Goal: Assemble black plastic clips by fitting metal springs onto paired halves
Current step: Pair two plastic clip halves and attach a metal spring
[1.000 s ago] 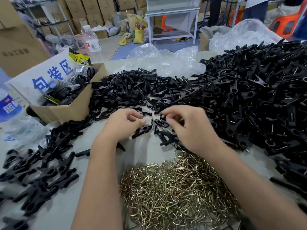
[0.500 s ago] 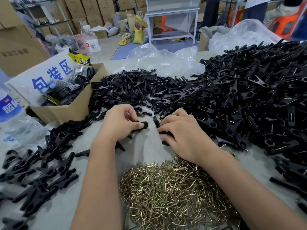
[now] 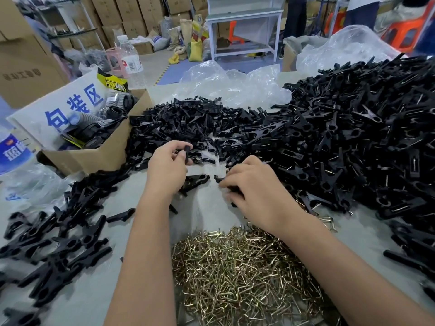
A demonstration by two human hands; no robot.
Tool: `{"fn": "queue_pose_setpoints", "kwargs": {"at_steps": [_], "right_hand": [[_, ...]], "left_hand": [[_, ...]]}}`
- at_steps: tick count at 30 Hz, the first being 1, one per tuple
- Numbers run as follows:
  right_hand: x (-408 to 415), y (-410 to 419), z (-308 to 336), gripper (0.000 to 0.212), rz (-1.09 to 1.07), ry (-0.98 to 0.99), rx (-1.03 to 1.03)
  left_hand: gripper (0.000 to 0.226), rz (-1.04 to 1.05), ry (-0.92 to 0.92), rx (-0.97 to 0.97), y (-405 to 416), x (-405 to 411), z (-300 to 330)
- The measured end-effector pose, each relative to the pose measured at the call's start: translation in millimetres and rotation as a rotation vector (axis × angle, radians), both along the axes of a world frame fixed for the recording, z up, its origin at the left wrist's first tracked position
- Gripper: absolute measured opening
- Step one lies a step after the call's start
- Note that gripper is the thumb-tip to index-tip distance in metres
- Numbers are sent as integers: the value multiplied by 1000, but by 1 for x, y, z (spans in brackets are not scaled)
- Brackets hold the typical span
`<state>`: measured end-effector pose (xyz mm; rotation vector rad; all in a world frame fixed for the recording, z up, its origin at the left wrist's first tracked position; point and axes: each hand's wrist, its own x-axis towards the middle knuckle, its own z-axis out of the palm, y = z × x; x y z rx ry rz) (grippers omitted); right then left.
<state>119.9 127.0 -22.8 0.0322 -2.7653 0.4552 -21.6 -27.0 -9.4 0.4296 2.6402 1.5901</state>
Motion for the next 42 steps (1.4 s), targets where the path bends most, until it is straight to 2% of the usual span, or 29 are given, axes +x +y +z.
{"fn": "queue_pose_setpoints", "kwargs": {"at_steps": [3, 5, 7, 9, 11, 13, 17, 22, 29, 31, 36, 37, 42], "right_hand": [[2, 5, 6, 12, -108, 199, -265], [2, 10, 10, 15, -177, 298, -544], [0, 14, 14, 20, -187, 266, -889], [-1, 17, 15, 20, -162, 223, -1134], [-1, 19, 13, 20, -149, 214, -1226], [0, 19, 13, 20, -146, 199, -1281], [-1, 20, 12, 18, -195, 220, -1305], [0, 14, 10, 10, -202, 313, -1249], [0, 15, 9, 10, -180, 374, -1240], [1, 17, 9, 10, -168, 393, -1267], [2, 22, 14, 16, 32, 449, -1216], [3, 22, 14, 17, 80, 457, -1186], [3, 25, 13, 18, 131, 449, -1116]], "left_hand": [[33, -92, -245, 264, 3, 5, 6], [31, -208, -406, 414, 7, 9, 11], [24, -321, -527, 502, 11, 12, 13], [13, -414, -604, 535, 16, 16, 14], [11, -491, -627, 547, 20, 20, 14], [22, -547, -621, 555, 24, 23, 13], [36, -533, -571, 493, 28, 25, 13], [34, -505, -567, 525, 27, 26, 13], [40, -490, -565, 553, 30, 30, 17], [43, -468, -593, 599, 30, 30, 18], [18, -508, -798, 696, 28, 28, 20], [20, -511, -834, 703, 28, 28, 19], [19, -552, -899, 645, 30, 30, 23]]}}
